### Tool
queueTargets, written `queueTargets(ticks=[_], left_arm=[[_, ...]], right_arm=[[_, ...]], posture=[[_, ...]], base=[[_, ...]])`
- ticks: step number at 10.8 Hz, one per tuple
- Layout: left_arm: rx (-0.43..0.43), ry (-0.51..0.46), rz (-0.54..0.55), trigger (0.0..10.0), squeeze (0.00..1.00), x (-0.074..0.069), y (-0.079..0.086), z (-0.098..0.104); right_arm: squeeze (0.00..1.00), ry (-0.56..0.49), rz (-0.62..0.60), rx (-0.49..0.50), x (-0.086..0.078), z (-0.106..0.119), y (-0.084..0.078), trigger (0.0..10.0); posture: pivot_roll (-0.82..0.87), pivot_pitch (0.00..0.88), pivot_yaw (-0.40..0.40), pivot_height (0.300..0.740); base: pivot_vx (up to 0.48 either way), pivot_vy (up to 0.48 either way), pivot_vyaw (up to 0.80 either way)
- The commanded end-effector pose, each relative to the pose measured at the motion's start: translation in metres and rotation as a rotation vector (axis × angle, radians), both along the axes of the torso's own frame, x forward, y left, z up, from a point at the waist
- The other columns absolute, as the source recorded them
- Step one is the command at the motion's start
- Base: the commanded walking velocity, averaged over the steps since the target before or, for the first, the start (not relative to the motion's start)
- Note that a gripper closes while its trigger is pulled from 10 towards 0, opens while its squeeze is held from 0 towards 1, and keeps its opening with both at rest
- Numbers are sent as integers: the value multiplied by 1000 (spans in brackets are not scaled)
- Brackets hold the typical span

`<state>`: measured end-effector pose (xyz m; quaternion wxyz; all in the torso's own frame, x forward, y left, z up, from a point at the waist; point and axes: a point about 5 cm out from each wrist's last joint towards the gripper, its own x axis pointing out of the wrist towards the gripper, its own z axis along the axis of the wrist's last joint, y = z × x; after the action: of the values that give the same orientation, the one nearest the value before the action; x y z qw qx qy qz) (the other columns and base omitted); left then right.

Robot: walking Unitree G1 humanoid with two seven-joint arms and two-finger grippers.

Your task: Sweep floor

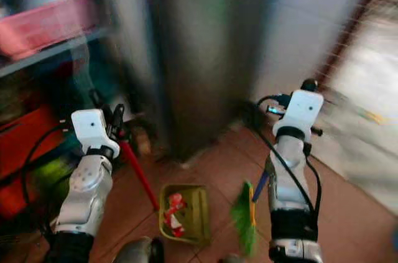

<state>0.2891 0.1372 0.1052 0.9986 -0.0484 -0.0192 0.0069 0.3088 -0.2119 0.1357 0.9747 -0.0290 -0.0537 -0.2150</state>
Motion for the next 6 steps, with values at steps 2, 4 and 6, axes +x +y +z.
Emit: queueTargets(ticks=[2, 4, 6], left_arm=[[-33, -60, -92, 10000, 0, 0, -9, 17], [-41, -59, -115, 10000, 0, 0, -12, 19], [-59, -51, -138, 10000, 0, 0, -15, 19]], right_arm=[[0, 10, 1, -13, 1, 3, 3, 10000], [0, 18, 7, -14, 2, 4, 3, 10000], [0, 24, 18, -19, 4, 5, 5, 10000]], posture=[[-73, 0, 26, 740], [-73, 0, 18, 740], [-77, 0, 16, 740]], base=[[0, 0, -800], [0, 0, -800], [0, 0, -800]])
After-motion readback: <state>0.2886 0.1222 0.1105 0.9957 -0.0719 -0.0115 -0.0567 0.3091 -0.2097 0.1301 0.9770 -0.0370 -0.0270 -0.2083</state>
